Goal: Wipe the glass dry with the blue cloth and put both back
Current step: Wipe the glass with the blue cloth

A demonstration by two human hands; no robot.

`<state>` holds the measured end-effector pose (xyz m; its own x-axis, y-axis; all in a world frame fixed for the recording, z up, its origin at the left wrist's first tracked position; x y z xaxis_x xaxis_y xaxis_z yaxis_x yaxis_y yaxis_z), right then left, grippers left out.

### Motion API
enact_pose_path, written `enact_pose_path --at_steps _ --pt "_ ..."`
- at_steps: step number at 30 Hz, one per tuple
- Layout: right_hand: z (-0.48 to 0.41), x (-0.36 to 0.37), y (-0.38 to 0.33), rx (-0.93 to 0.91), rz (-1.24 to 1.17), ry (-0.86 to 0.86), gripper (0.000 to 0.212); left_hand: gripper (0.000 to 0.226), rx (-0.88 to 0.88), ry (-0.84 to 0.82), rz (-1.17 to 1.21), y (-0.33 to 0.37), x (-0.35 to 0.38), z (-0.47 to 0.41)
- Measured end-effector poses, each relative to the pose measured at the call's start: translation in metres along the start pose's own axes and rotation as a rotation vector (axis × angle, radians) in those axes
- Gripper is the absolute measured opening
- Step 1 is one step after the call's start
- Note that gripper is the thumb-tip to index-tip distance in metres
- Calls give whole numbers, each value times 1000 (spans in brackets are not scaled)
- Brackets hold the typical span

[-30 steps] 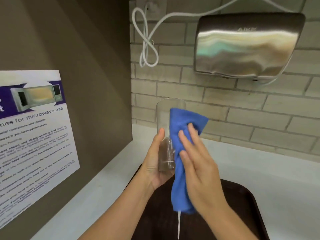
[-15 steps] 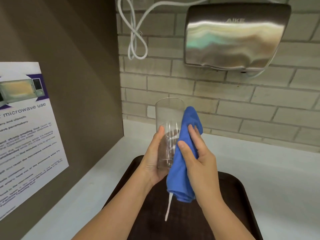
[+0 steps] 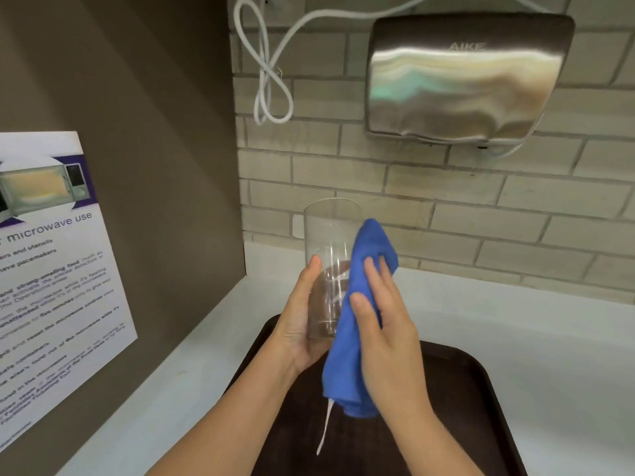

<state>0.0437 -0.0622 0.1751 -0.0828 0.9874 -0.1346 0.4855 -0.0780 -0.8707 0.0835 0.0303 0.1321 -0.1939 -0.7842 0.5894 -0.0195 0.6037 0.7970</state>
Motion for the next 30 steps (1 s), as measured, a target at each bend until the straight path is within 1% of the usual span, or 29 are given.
enact_pose_path --at_steps 3,4,5,6,8,9,11,13,15,16,18,20,21,22,23,24,26,28,30 --pt "-3 13 -23 -276 283 -69 38 51 30 -13 45 -2 3 1" --pt "-13 14 -29 -317 349 -68 39 50 29 -23 68 -5 5 1" --pt "-27 12 -32 -289 349 -63 39 53 16 -35 84 -7 7 1" --pt "-41 7 -32 -218 289 -54 39 57 -2 -45 89 -9 10 0" --pt "-60 -5 -20 -38 59 -22 39 66 -21 -43 80 -11 8 -1" --pt "-59 -8 -8 67 -69 -5 39 66 -9 -41 71 -9 6 -2" --pt "-43 -6 17 252 -283 2 39 60 29 -31 15 -3 2 -4" --pt "-21 0 39 377 -499 33 35 47 56 4 -103 -1 -4 -6" --pt "-9 4 55 485 -652 94 31 36 49 54 -261 -1 -7 -7" --pt "-7 5 60 539 -692 113 32 36 49 72 -346 0 -7 -7" --pt "-9 4 63 594 -733 121 35 46 80 122 -503 9 -1 -7" --pt "-15 -1 61 578 -733 132 35 62 148 187 -658 21 6 -10" --pt "-18 -3 58 561 -716 134 34 71 200 233 -750 28 7 -11" --pt "-20 -4 55 540 -688 134 34 75 266 288 -816 36 8 -12" --pt "-23 -5 51 514 -650 135 35 73 333 339 -859 42 10 -11" --pt "-26 -7 48 485 -604 140 35 65 392 373 -893 47 11 -8" --pt "-28 -9 40 411 -490 153 37 49 439 396 -937 52 15 -3" --pt "-28 -8 32 328 -390 152 40 46 413 376 -912 54 18 -2" --pt "-25 -3 25 266 -307 137 42 50 363 368 -886 56 22 -2"
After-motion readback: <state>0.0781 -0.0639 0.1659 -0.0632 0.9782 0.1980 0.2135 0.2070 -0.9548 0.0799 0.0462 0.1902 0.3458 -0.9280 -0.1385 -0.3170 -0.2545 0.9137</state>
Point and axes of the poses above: each hand's wrist, its own z-axis away from the middle knuckle, its own x-axis out of the palm, y = z × x, the point moved 6 cm from there along -z, towards the middle knuckle, and after that the axes turned 4 degrees about x, right-handed, at the moved point
